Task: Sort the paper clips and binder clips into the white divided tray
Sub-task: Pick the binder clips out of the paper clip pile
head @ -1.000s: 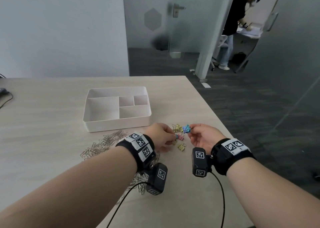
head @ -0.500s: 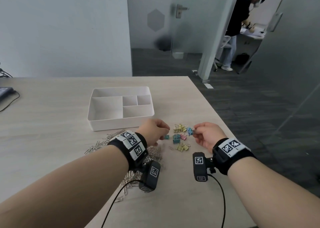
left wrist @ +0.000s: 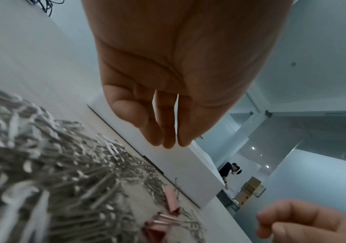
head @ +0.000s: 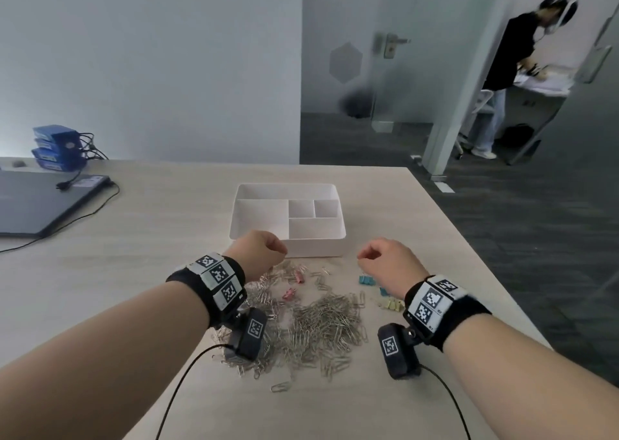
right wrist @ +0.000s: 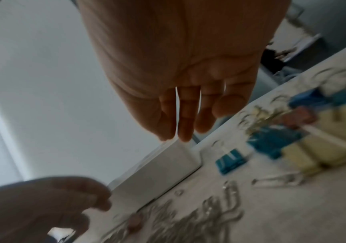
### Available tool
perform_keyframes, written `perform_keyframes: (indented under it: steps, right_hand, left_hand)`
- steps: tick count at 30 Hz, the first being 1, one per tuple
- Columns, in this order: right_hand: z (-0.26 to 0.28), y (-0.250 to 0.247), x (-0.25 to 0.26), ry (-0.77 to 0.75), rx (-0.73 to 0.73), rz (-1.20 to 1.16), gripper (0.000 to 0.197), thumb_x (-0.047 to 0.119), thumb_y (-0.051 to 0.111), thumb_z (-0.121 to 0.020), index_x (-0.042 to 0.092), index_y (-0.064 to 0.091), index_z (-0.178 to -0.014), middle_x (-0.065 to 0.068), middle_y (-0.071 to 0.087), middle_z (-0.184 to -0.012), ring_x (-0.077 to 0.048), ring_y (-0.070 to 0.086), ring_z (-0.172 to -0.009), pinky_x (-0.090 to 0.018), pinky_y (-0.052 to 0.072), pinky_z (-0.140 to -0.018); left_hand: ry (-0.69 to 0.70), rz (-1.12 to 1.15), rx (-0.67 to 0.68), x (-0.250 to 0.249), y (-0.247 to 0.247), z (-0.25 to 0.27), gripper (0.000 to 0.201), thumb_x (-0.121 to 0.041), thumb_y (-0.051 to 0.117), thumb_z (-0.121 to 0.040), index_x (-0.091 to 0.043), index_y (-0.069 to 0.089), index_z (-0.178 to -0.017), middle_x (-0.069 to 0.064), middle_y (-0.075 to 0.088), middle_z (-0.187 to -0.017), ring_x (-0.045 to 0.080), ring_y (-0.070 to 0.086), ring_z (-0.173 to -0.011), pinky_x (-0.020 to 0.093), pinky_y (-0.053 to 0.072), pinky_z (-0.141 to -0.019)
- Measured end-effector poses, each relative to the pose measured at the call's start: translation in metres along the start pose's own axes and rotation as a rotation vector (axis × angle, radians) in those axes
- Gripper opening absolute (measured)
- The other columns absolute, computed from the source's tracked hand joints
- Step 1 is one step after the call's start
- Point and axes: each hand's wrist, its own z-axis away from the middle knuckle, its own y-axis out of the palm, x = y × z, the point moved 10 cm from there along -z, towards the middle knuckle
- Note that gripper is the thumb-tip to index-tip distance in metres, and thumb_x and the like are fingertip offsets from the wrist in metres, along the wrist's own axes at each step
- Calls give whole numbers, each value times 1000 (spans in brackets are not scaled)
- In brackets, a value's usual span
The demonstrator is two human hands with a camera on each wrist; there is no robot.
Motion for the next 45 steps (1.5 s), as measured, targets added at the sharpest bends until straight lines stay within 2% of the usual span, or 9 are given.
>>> perform_keyframes:
  steps: [4,7,9,14,23,27,31,36,45]
  right_hand:
    - [6,54,44,-142,247,154,20,31,62,-93,29,69,-112,12,70,-108,-4,65,-90,-26,56,-85]
    - [9,72,60,-178,300,206,29,24,59,-93,29,67,-121,10,67,-119,-1,60,-78,-19,48,-70]
    - [10,77,63,-176,312,194,33,19,58,-92,28,66,-123,8,67,-120,-2,59,-71,-19,47,-63]
    - [12,78,60,-161,305,162,33,19,61,-89,26,68,-121,6,69,-119,-11,64,-101,-26,51,-90]
    - [14,76,50,-109,271,64,25,24,63,-90,28,70,-113,11,70,-108,-5,64,-93,-23,52,-85]
    - [17,72,54,-80,235,-53,21,25,62,-92,29,70,-111,14,68,-103,-14,69,-88,-32,59,-78]
    - [19,69,58,-20,227,-370,27,15,63,-93,25,64,-118,5,69,-109,-21,73,-90,-46,60,-80]
    - [26,73,66,37,318,-784,37,4,70,-89,20,62,-122,-8,73,-113,-25,73,-88,-42,59,-79]
    - [33,67,30,125,264,-905,26,-10,67,-86,3,68,-109,-13,66,-89,-19,68,-71,-30,56,-56]
  left_hand:
    - [144,-231,109,-11,7,11,36,-33,73,-87,-27,67,-123,-12,67,-121,5,61,-97,19,47,-83]
    - [201,-369,187,-20,22,17,53,-43,79,-78,-34,63,-128,-17,60,-129,7,57,-115,29,44,-102]
    - [229,-432,226,-24,33,19,55,-43,80,-74,-33,65,-126,-15,62,-126,9,58,-112,31,47,-100]
    - [282,-577,192,-35,42,20,27,-39,73,-83,-28,74,-108,-10,70,-108,12,65,-96,27,54,-83]
    - [184,-362,128,-19,25,19,8,-23,72,-83,-24,78,-88,-9,72,-87,12,68,-83,30,59,-77]
    - [85,-72,81,-4,11,20,4,-18,74,-82,-20,77,-83,-4,76,-81,15,74,-67,33,63,-66]
    - [-11,384,119,2,9,25,9,-9,78,-82,-8,76,-90,6,77,-85,12,73,-74,34,63,-66]
    - [-16,639,188,-13,22,36,6,-4,73,-87,-4,72,-93,10,75,-84,14,72,-74,30,60,-60]
    - [-39,781,255,-24,60,45,10,-4,72,-88,-5,70,-98,12,77,-93,20,75,-87,34,61,-65]
